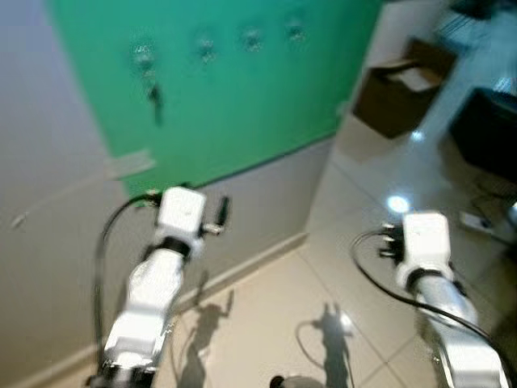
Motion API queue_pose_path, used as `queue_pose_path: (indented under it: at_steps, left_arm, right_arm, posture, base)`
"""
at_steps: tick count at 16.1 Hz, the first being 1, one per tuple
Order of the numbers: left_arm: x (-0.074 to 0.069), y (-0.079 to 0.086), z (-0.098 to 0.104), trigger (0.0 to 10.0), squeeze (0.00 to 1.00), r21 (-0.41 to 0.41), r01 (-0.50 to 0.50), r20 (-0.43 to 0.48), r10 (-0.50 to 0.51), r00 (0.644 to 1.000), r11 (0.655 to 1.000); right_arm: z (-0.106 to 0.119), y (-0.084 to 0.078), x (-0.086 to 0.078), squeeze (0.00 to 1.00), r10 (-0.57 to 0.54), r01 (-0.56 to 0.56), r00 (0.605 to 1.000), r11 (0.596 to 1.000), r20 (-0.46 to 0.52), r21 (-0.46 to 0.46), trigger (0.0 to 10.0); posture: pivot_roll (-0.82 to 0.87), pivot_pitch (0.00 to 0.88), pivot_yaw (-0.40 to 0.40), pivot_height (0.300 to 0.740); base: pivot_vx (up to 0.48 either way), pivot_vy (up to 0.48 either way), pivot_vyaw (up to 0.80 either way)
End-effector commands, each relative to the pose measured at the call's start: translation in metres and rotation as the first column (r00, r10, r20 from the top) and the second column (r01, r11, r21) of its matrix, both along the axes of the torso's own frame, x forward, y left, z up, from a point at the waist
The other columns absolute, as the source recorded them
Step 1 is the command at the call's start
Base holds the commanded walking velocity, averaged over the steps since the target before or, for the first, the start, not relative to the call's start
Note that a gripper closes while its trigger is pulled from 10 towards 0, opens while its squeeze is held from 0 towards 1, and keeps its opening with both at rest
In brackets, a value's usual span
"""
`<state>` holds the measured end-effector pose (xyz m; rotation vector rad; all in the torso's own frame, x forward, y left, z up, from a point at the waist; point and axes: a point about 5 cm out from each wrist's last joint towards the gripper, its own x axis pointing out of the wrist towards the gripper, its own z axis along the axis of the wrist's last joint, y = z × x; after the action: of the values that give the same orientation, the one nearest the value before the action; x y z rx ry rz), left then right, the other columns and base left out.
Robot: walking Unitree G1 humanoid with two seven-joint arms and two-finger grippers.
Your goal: Hang keys on a hook
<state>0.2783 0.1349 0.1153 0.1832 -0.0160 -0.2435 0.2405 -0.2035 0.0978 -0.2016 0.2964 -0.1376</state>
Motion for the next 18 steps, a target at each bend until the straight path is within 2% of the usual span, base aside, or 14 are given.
queue_pose_path:
  at_steps: [1,4,6,7,8,10,13,15,17,18]
  left_arm:
    - [0.001,0.003,-0.001,10.0,0.0,0.015,0.002,-0.002,-0.002,1.0,1.0]
    - [0.01,0.005,0.003,10.0,0.0,0.002,-0.036,0.009,0.036,0.999,0.999]
    - [0.01,0.001,0.005,10.0,0.0,-0.028,-0.022,0.005,0.022,1.0,0.999]
    - [0.011,0.0,0.001,10.0,0.0,-0.009,-0.018,-0.007,0.018,1.0,1.0]
    - [0.012,0.0,0.0,10.0,0.0,0.005,-0.013,-0.008,0.013,1.0,1.0]
    - [0.017,0.003,0.004,10.0,0.0,-0.04,-0.056,0.0,0.056,0.998,0.998]
    - [0.016,-0.003,0.002,10.0,0.0,0.02,0.002,0.006,-0.003,1.0,1.0]
    - [0.019,0.0,0.005,10.0,0.0,-0.028,-0.007,0.004,0.007,1.0,1.0]
    - [0.017,-0.002,0.004,10.0,0.0,0.012,0.023,0.016,-0.023,1.0,1.0]
    - [0.016,-0.003,0.003,10.0,0.0,-0.006,0.04,0.018,-0.039,0.999,0.999]
  right_arm:
    - [0.006,0.0,-0.001,0.0,-0.015,0.016,1.0,1.0,0.022,-0.008,10.0]
    - [0.01,-0.002,0.001,0.0,-0.034,0.034,0.999,0.999,0.029,0.006,10.0]
    - [0.009,-0.003,0.003,0.0,-0.037,0.037,0.999,0.999,0.027,0.024,10.0]
    - [0.01,-0.003,0.004,0.0,-0.055,0.052,0.998,0.996,0.039,0.079,10.0]
    - [0.011,-0.003,0.005,0.0,-0.062,0.058,0.997,0.995,0.039,0.086,10.0]
    - [0.013,0.003,0.006,0.0,-0.027,0.025,0.999,0.997,0.026,0.072,10.0]
    - [0.009,0.0,0.008,0.0,-0.043,0.042,0.999,0.996,0.013,0.08,10.0]
    - [0.01,0.002,0.009,0.0,-0.035,0.034,0.999,0.998,0.019,0.057,10.0]
    - [0.005,-0.001,0.003,0.0,-0.049,0.049,0.999,0.998,0.013,0.033,10.0]
    - [0.006,-0.001,0.0,0.0,-0.053,0.05,0.998,0.997,0.041,0.059,10.0]
  posture:
    - [-0.16,0.0,0.011,0.74]
    - [-0.16,0.0,0.015,0.74]
    - [-0.15,0.0,0.02,0.74]
    - [-0.15,0.0,0.021,0.74]
    - [-0.16,0.0,0.01,0.74]
    - [-0.16,0.0,0.017,0.74]
    - [-0.16,0.0,0.027,0.74]
    - [-0.16,0.0,0.041,0.74]
    - [-0.17,0.0,0.057,0.74]
    - [-0.17,0.0,0.064,0.74]
  base:
    - [0.0,0.0,-0.8]
    - [0.0,0.0,-0.8]
    - [0.0,0.0,-0.8]
    - [0.0,0.0,-0.8]
    - [0.0,0.0,-0.8]
    - [0.0,0.0,-0.8]
    - [0.0,0.0,-0.8]
    - [0.0,0.0,-0.8]
    - [0.0,0.0,-0.8]
    - [0.0,0.0,-0.8]
